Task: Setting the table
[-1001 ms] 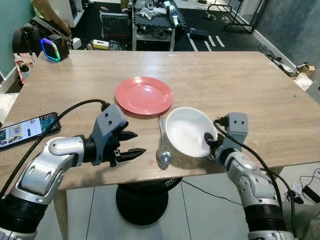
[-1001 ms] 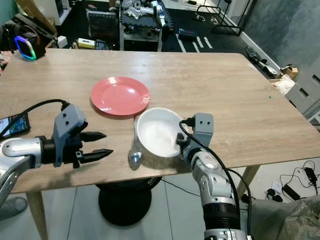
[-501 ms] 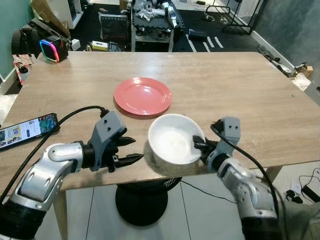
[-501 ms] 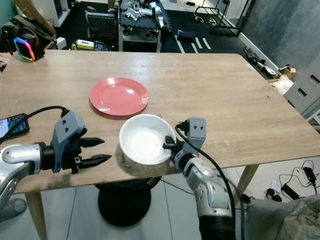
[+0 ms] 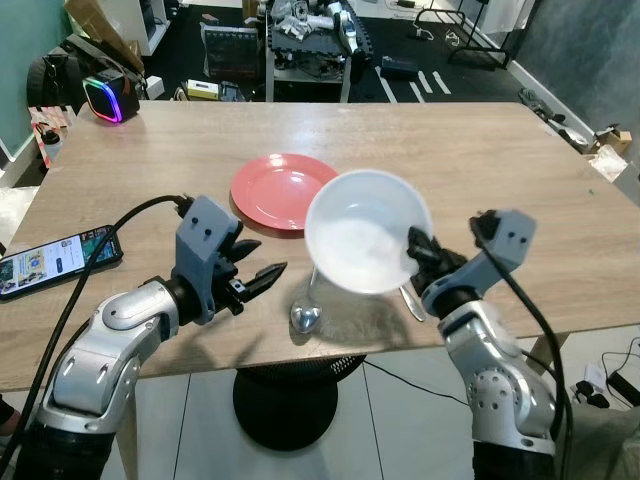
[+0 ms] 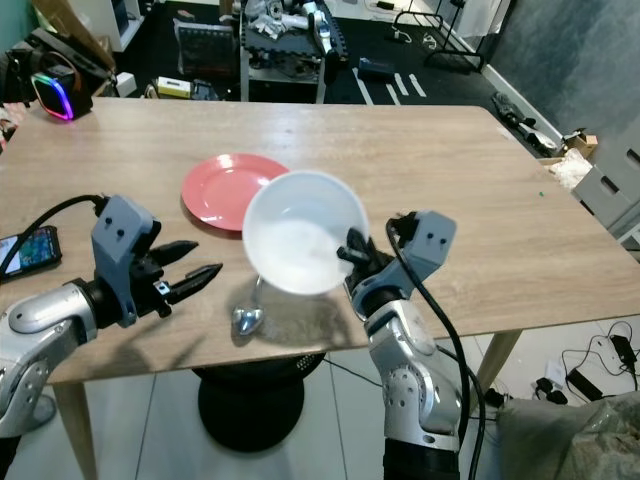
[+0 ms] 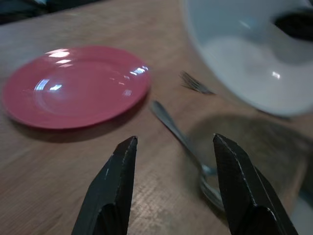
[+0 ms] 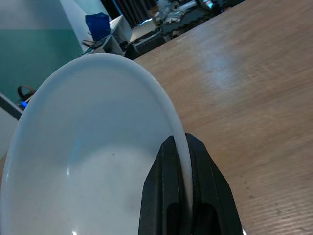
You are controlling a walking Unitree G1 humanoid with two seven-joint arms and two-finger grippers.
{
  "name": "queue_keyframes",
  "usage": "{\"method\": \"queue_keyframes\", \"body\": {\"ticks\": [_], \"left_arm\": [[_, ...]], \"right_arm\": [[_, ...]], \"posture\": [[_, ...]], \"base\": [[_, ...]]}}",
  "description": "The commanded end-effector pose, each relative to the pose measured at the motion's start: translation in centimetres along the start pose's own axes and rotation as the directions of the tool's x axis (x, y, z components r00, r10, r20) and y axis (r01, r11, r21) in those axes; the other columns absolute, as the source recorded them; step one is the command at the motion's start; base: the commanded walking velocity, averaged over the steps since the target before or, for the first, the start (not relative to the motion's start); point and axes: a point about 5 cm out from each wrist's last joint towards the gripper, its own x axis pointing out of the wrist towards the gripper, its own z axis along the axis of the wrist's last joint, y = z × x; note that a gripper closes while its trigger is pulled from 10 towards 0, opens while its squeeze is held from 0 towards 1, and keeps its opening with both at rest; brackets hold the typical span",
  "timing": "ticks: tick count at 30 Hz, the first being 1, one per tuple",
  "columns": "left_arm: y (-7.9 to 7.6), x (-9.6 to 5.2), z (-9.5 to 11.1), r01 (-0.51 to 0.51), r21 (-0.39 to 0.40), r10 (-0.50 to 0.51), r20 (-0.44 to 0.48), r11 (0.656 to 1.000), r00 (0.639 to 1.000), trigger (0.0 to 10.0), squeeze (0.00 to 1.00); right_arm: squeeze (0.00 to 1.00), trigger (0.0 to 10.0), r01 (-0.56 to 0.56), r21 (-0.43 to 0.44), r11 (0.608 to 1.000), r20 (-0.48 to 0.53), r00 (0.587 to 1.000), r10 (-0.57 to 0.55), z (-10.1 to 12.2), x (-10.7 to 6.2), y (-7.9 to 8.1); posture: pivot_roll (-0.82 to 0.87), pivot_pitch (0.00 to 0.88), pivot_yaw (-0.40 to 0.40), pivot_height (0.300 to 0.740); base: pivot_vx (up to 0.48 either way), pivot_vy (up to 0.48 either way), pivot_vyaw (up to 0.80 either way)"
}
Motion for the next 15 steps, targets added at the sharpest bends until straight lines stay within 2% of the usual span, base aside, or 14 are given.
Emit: {"method": "queue_keyframes", "body": {"ticks": [1, 6, 7, 11, 13, 15], "left_arm": [[-0.3, -0.2, -0.2, -0.015, -0.01, 0.014, -0.007, 1.0, 1.0, 10.0, 0.0], [-0.4, -0.1, 0.0, -0.057, -0.012, 0.057, -0.001, 0.998, 0.998, 10.0, 0.0], [-0.4, -0.2, 0.1, -0.066, 0.011, 0.066, 0.001, 0.998, 0.998, 10.0, 0.0], [-0.6, -0.3, 0.0, -0.077, 0.025, 0.077, -0.006, 0.997, 0.997, 10.0, 0.0], [-0.2, -0.2, -0.4, -0.159, 0.009, 0.159, -0.008, 0.987, 0.987, 10.0, 0.0], [-0.2, -0.2, -0.4, -0.159, 0.009, 0.159, -0.008, 0.987, 0.987, 10.0, 0.0]], "right_arm": [[0.0, 10.0, 0.033, 0.009, 0.999, 0.02, 0.999, -0.033, 0.3, -0.4, -0.5], [0.0, 10.0, 0.122, -0.03, 0.992, 0.022, 0.992, -0.121, 0.1, -0.9, -2.0], [0.0, 10.0, 0.175, -0.077, 0.982, 0.042, 0.984, -0.172, 0.2, -1.2, -2.9], [0.0, 10.0, 0.212, -0.11, 0.971, 0.052, 0.977, -0.208, 0.2, -1.4, -3.5], [0.0, 10.0, 0.225, -0.12, 0.967, 0.052, 0.974, -0.22, -0.1, -1.5, -3.7], [0.0, 10.0, 0.225, -0.12, 0.967, 0.052, 0.974, -0.22, -0.1, -1.5, -3.7]], "posture": [[0.01, 0.098, -0.001, 0.74], [0.01, 0.094, 0.0, 0.74], [0.01, 0.092, 0.006, 0.74], [0.01, 0.088, 0.012, 0.74], [0.0, 0.083, 0.016, 0.74], [0.0, 0.083, 0.016, 0.74]], "base": [[0.0, 0.0, 0.0], [0.0, 0.0, 0.0], [0.0, 0.0, 0.0], [0.0, 0.0, 0.0], [0.0, 0.0, 0.0], [0.0, 0.0, 0.0]]}}
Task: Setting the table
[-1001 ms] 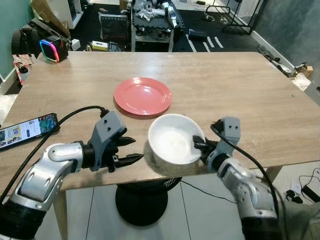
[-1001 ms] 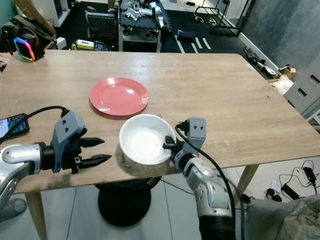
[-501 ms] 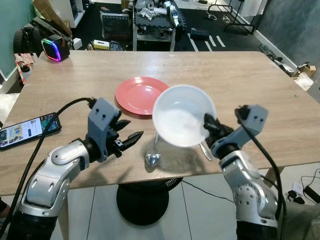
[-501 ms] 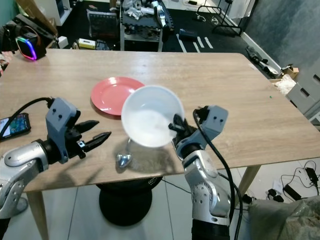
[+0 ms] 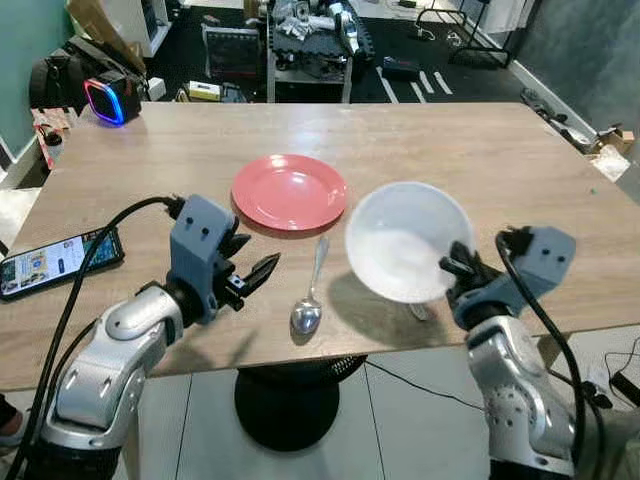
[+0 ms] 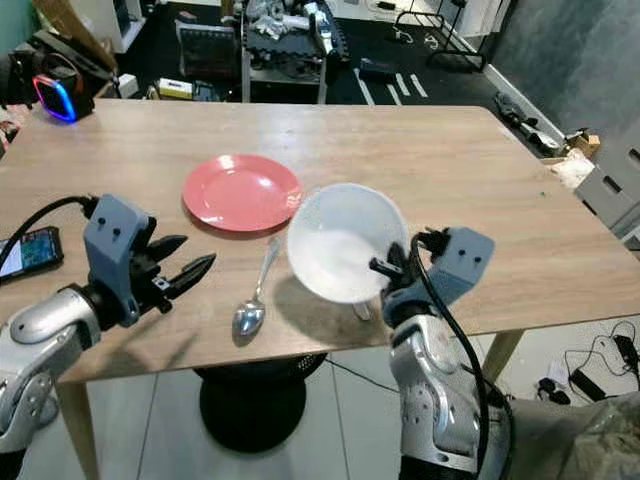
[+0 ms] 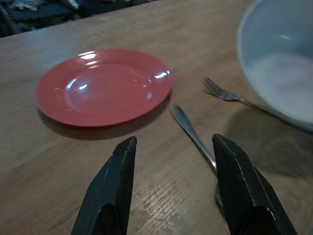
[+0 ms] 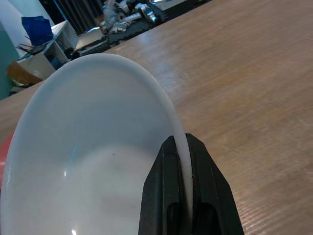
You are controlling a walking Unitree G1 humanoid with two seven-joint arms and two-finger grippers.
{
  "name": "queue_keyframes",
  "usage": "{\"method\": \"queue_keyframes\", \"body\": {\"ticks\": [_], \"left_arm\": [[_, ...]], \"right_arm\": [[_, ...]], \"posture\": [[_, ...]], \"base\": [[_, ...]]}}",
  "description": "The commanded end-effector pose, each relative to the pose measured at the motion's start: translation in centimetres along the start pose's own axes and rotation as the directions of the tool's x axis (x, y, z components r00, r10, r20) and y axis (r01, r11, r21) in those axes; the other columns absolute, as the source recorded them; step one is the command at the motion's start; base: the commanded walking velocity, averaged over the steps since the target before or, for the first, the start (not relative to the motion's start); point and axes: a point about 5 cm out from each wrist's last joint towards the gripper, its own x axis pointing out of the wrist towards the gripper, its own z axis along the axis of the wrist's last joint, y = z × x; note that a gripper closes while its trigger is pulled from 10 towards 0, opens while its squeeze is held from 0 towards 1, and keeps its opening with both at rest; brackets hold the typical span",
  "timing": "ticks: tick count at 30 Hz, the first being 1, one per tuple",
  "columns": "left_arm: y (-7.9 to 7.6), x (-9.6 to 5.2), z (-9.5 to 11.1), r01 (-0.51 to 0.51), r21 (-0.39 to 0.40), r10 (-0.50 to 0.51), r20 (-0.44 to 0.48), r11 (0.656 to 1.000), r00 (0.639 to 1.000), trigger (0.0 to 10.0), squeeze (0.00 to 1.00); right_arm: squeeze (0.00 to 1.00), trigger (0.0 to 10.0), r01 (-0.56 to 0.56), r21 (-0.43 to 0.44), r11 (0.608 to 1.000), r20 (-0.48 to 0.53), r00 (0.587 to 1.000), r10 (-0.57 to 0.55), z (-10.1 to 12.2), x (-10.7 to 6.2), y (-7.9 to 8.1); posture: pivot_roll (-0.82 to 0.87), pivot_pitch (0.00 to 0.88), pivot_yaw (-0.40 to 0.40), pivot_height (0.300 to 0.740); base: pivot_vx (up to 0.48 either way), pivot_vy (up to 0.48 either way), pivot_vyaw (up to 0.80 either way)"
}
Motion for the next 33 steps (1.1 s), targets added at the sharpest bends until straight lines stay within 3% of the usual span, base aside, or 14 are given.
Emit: {"method": "queue_keyframes", "body": {"ticks": [1, 15, 16, 18, 21, 24, 33], "left_arm": [[0.2, -0.1, -0.5, -0.03, 0.001, 0.03, -0.017, 1.0, 0.999, 10.0, 0.0], [0.5, 0.4, -0.5, -0.197, -0.036, 0.197, -0.005, 0.98, 0.98, 10.0, 0.0], [0.5, 0.4, -0.5, -0.197, -0.036, 0.197, -0.005, 0.98, 0.98, 10.0, 0.0], [-0.2, 0.6, -1.0, -0.171, 0.061, 0.173, -0.031, 0.983, 0.984, 10.0, 0.0], [-0.9, 0.6, -1.1, -0.128, 0.038, 0.129, -0.019, 0.991, 0.992, 10.0, 0.0], [-0.8, 0.8, -0.8, -0.152, -0.003, 0.152, 0.003, 0.988, 0.988, 10.0, 0.0], [-0.6, 1.0, -0.7, -0.153, 0.017, 0.153, 0.009, 0.988, 0.988, 10.0, 0.0]], "right_arm": [[0.0, 10.0, 0.023, -0.009, 1.0, -0.005, 1.0, -0.023, -0.3, -0.1, -0.4], [0.0, 10.0, 0.019, -0.038, 0.999, -0.015, 1.0, -0.019, -1.0, -0.1, -0.3], [0.0, 10.0, 0.019, -0.038, 0.999, -0.015, 1.0, -0.019, -1.0, -0.1, -0.3], [0.0, 10.0, 0.019, -0.04, 0.999, -0.019, 1.0, -0.02, -1.1, -0.1, -0.3], [0.0, 10.0, 0.018, -0.044, 0.999, -0.022, 1.0, -0.019, -1.2, -0.1, -0.2], [0.0, 10.0, 0.022, -0.047, 0.999, -0.023, 0.999, -0.023, -1.3, -0.1, -0.4], [0.0, 10.0, 0.042, -0.035, 0.999, -0.02, 0.999, -0.043, -1.3, 0.0, -0.7]], "posture": [[0.0, 0.083, 0.016, 0.74], [0.0, 0.07, 0.016, 0.74], [0.0, 0.07, 0.016, 0.74], [0.0, 0.066, 0.015, 0.74], [0.0, 0.063, 0.016, 0.74], [0.0, 0.06, 0.015, 0.74], [-0.01, 0.06, 0.02, 0.74]], "base": [[0.0, 0.0, 0.0], [0.0, 0.0, 0.0], [0.0, 0.0, 0.0], [0.0, 0.0, 0.0], [0.0, 0.0, 0.0], [0.0, 0.0, 0.0], [0.0, 0.0, -0.79]]}}
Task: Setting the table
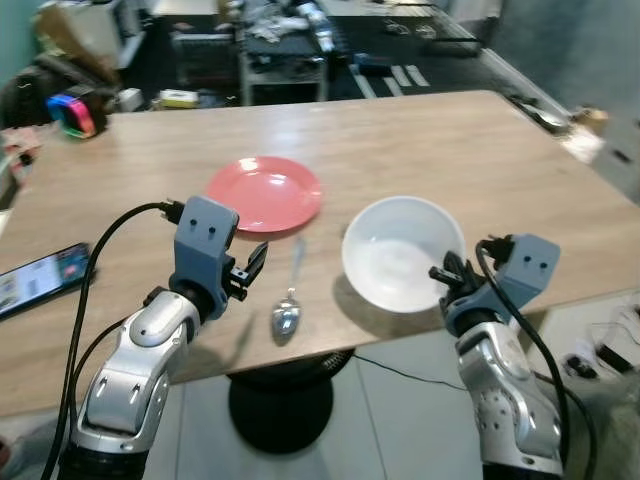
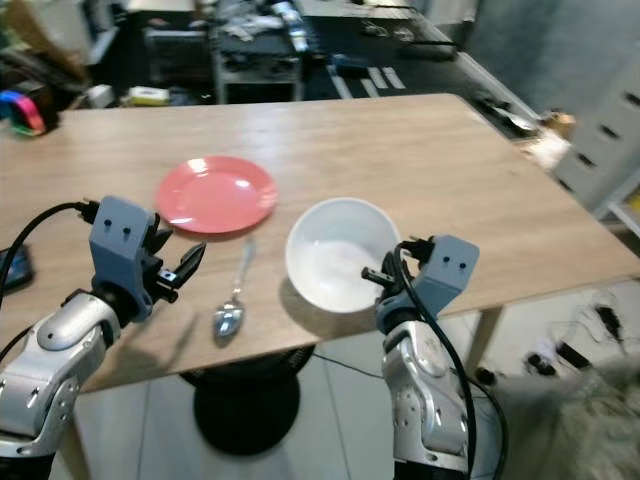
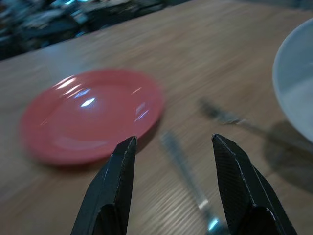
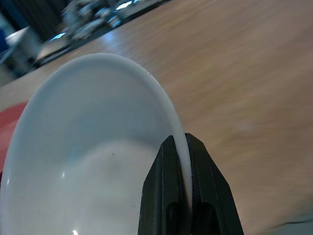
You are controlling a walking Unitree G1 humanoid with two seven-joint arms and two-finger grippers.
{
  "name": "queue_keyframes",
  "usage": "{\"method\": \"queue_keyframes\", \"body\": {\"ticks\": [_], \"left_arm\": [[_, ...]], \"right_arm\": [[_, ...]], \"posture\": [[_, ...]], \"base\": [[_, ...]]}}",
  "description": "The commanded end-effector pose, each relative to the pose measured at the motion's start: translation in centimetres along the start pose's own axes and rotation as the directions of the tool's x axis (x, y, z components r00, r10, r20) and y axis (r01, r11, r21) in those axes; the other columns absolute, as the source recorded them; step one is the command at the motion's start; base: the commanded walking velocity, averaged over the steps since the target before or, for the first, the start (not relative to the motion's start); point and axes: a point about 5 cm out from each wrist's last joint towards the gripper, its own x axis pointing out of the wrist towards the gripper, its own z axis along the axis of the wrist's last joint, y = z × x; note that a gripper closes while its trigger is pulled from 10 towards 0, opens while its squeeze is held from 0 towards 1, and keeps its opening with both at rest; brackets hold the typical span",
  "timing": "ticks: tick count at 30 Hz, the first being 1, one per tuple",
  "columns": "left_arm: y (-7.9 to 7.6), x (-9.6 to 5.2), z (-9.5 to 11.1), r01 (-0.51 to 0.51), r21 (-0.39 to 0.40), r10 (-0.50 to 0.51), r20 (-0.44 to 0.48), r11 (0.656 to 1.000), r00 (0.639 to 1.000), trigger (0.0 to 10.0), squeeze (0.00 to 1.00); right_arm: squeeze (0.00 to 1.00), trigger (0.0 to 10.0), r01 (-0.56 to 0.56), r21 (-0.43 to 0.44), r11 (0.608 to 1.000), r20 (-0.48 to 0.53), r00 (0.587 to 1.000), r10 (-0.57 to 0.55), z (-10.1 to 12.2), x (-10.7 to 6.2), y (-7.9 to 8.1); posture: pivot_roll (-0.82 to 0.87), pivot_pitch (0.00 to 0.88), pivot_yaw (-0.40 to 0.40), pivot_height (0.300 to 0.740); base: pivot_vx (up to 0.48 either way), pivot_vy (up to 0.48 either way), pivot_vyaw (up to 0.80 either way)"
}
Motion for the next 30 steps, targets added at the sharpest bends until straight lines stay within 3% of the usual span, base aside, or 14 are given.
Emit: {"method": "queue_keyframes", "body": {"ticks": [1, 30], "left_arm": [[-0.17, 0.05, -0.52, 0.013, 0.002, -0.013, -0.018, 1.0, 1.0, 10.0, 0.0], [-0.08, -0.01, -0.99, 0.029, 0.005, -0.029, -0.03, 1.0, 0.999, 10.0, 0.0]], "right_arm": [[0.0, 10.0, 0.014, 0.006, 1.0, 0.0, 1.0, -0.014, -0.2, -0.11, -0.21], [0.0, 10.0, 0.027, 0.003, 1.0, -0.009, 1.0, -0.027, -0.73, -0.19, -0.28]], "posture": [[-0.01, 0.06, 0.02, 0.74], [0.0, 0.062, 0.03, 0.74]], "base": [[0.0, 0.0, -0.8], [0.0, 0.0, -0.8]]}}
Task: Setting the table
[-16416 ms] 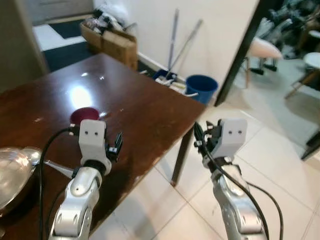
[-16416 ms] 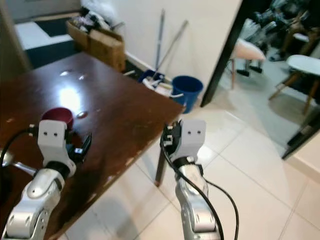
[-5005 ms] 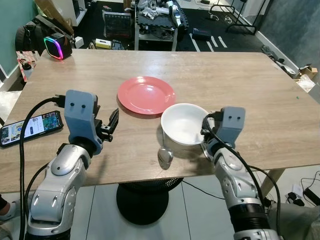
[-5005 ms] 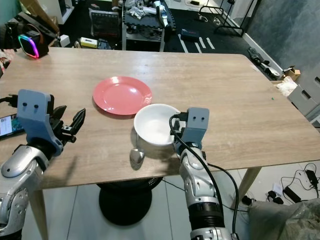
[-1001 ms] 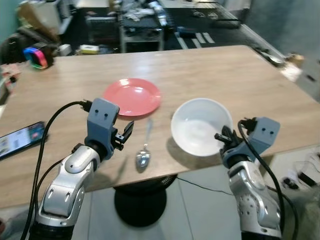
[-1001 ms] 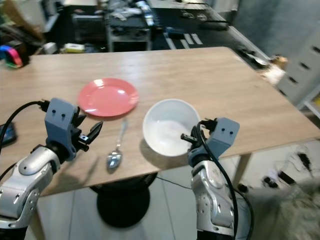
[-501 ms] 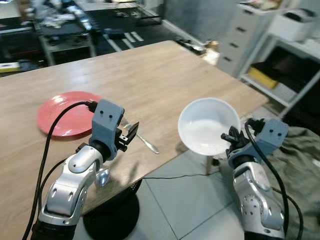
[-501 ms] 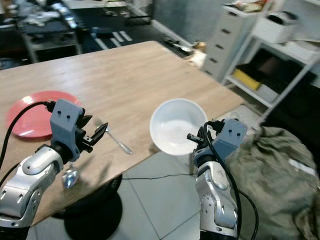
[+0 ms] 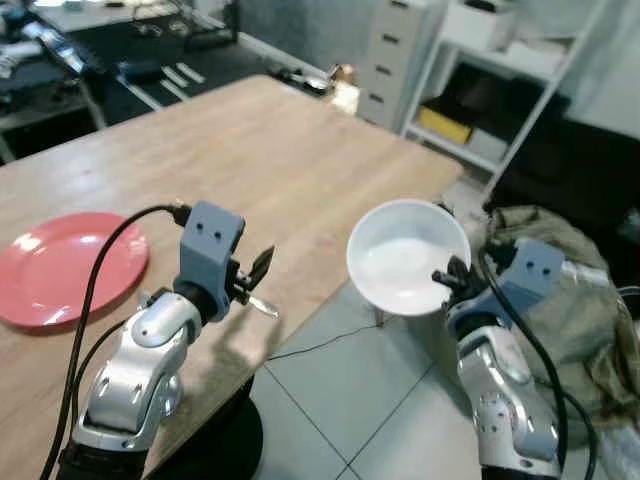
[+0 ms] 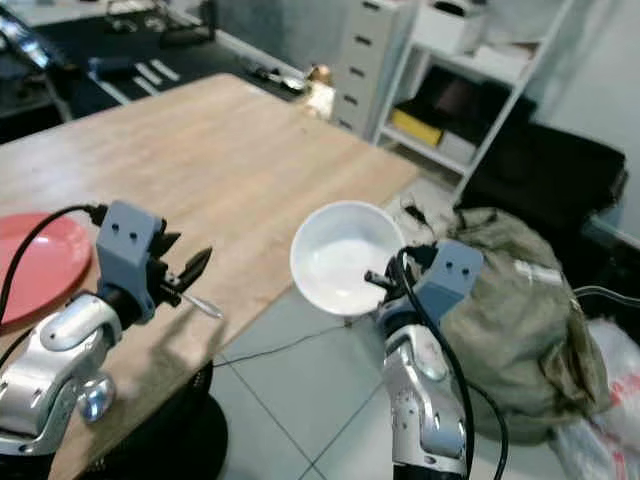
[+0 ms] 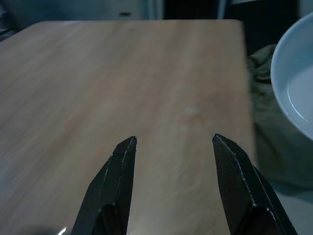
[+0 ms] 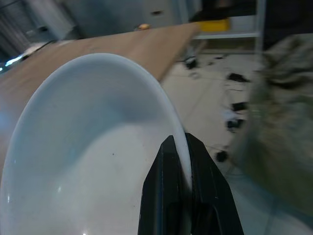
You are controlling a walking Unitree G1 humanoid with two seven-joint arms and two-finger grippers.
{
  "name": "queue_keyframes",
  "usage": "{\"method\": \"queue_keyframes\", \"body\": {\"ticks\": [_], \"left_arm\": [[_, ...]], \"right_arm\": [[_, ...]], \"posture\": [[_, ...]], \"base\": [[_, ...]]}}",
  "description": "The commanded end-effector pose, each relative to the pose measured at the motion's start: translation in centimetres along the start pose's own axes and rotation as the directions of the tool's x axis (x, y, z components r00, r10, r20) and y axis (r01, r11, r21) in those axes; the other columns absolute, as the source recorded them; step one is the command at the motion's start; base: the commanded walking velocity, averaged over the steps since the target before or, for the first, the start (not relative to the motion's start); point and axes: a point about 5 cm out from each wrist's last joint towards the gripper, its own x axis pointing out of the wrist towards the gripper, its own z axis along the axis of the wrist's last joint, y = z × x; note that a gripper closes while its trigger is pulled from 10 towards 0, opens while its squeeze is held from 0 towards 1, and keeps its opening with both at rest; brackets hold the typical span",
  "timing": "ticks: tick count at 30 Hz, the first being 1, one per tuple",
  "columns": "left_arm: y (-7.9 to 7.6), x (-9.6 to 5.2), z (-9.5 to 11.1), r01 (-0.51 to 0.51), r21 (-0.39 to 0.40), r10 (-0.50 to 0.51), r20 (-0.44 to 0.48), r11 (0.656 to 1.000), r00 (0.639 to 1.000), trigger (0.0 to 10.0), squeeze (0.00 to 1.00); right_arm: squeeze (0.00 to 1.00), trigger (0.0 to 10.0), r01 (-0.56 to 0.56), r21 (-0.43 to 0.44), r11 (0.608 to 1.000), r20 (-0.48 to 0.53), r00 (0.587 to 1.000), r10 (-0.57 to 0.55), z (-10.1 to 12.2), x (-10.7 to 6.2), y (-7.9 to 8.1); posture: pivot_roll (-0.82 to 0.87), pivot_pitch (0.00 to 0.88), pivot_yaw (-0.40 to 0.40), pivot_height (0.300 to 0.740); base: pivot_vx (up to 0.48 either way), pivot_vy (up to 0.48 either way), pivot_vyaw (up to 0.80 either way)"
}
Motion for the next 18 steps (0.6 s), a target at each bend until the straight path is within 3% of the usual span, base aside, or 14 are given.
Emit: {"method": "queue_keyframes", "body": {"ticks": [1, 18], "left_arm": [[-0.24, 0.02, -0.41, 0.011, -0.002, -0.011, -0.014, 1.0, 1.0, 10.0, 0.0], [-0.33, 0.01, -0.62, 0.013, -0.003, -0.013, -0.022, 1.0, 1.0, 10.0, 0.0]], "right_arm": [[0.0, 10.0, 0.016, -0.001, 1.0, -0.001, 1.0, -0.016, -0.09, -0.09, -0.44], [0.0, 10.0, 0.025, -0.012, 1.0, -0.003, 1.0, -0.025, -0.11, -0.17, -0.75]], "posture": [[0.0, 0.062, 0.03, 0.74], [-0.01, 0.068, 0.026, 0.74]], "base": [[0.0, 0.0, -0.8], [0.0, 0.0, -0.8]]}}
